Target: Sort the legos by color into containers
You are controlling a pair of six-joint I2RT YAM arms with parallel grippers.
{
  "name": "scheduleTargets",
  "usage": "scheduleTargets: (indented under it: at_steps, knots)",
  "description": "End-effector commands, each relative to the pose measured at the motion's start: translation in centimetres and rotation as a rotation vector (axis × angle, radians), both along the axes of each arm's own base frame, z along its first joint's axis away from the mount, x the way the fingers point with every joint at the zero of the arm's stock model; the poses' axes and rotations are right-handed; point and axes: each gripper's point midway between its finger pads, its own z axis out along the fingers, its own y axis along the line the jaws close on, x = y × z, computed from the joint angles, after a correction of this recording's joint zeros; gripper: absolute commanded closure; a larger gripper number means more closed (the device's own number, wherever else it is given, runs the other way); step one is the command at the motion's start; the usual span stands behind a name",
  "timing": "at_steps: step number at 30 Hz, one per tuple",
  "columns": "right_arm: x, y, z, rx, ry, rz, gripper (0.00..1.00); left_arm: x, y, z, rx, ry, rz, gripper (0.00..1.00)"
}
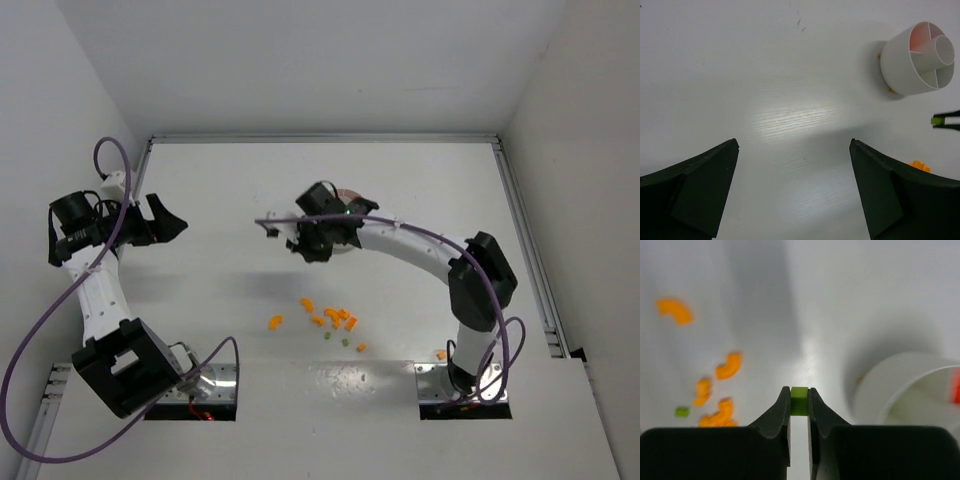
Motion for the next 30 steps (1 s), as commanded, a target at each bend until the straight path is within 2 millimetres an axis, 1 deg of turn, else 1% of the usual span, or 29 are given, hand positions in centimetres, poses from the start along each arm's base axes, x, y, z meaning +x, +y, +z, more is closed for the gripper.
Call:
scheduleTargets:
  at_steps: [1,3,4,5,6,8,9,10,11,13,14,15,17,21,23,24,25,26,27,28,30]
  knots:
    - [5.7,1.1,3.6,0.080,-0.053,-0.087,1.00,1.5,0.2,0.6,0.021,-0.037,0.027,0.01]
    - [8.0,1.1,3.9,0.082,-0.079,-0.124,1.00,1.7,0.1,0.9,0.039,-0.048,0.033,0.01]
    - [8.9,0.7,3.9,0.081,-0.088,-0.134,1.00,1.8,-0.1,1.4,0.053,-0.060,0.027,0.01]
    - [9.1,0.8,4.3,0.089,-0.096,-0.134,1.00,1.8,0.0,1.4,0.059,-0.057,0.035,0.01]
    - [9.8,0.2,3.7,0.071,-0.100,-0.145,1.00,1.8,0.0,1.4,0.059,-0.057,0.035,0.01]
    - [10.2,-0.2,3.7,0.070,-0.100,-0.155,1.00,1.9,-0.2,1.4,0.059,-0.057,0.026,0.01]
    - [10.3,-0.7,3.0,0.057,-0.087,-0.164,1.00,1.9,-0.2,1.4,0.059,-0.057,0.025,0.01]
    - [10.3,-0.7,2.9,0.057,-0.087,-0.165,1.00,2.0,-0.2,1.5,0.063,-0.065,0.026,0.01]
    - [10.3,-1.5,2.0,0.033,-0.076,-0.179,1.00,2.0,-0.2,1.5,0.063,-0.065,0.026,0.01]
    - [10.7,-1.7,2.1,0.024,-0.101,-0.180,1.00,2.1,-0.1,1.6,0.059,-0.069,0.030,0.01]
    - [10.7,-2.2,1.7,0.003,-0.104,-0.191,1.00,2.0,-0.2,1.3,0.054,-0.062,0.030,0.01]
    - [11.1,-2.2,1.8,0.001,-0.125,-0.190,1.00,2.0,-0.2,1.3,0.054,-0.061,0.030,0.01]
    - [12.0,-3.4,1.3,-0.037,-0.164,-0.221,1.00,2.1,-0.5,1.3,0.047,-0.059,0.025,0.01]
    - [12.8,-4.0,1.5,-0.065,-0.204,-0.241,1.00,2.1,-0.5,1.3,0.047,-0.059,0.025,0.01]
    - [13.3,-4.3,1.2,-0.084,-0.223,-0.259,0.97,2.1,-0.4,1.0,0.052,-0.056,0.032,0.01]
    - [13.4,-4.5,1.3,-0.091,-0.230,-0.266,0.90,2.1,-0.4,1.0,0.052,-0.056,0.032,0.01]
    - [13.5,-4.6,1.3,-0.098,-0.236,-0.272,0.86,2.1,-0.4,1.0,0.052,-0.056,0.032,0.01]
    - [13.6,-4.8,0.8,-0.111,-0.234,-0.275,0.82,2.1,-0.4,1.0,0.052,-0.056,0.032,0.01]
    - [13.6,-4.8,1.0,-0.112,-0.234,-0.275,0.79,2.1,-0.4,1.0,0.052,-0.056,0.032,0.01]
    - [13.6,-4.8,1.0,-0.112,-0.234,-0.275,0.72,2.1,-0.4,1.0,0.052,-0.056,0.032,0.01]
    - [13.5,-4.6,1.0,-0.106,-0.228,-0.270,0.67,2.1,-0.4,1.0,0.052,-0.056,0.032,0.01]
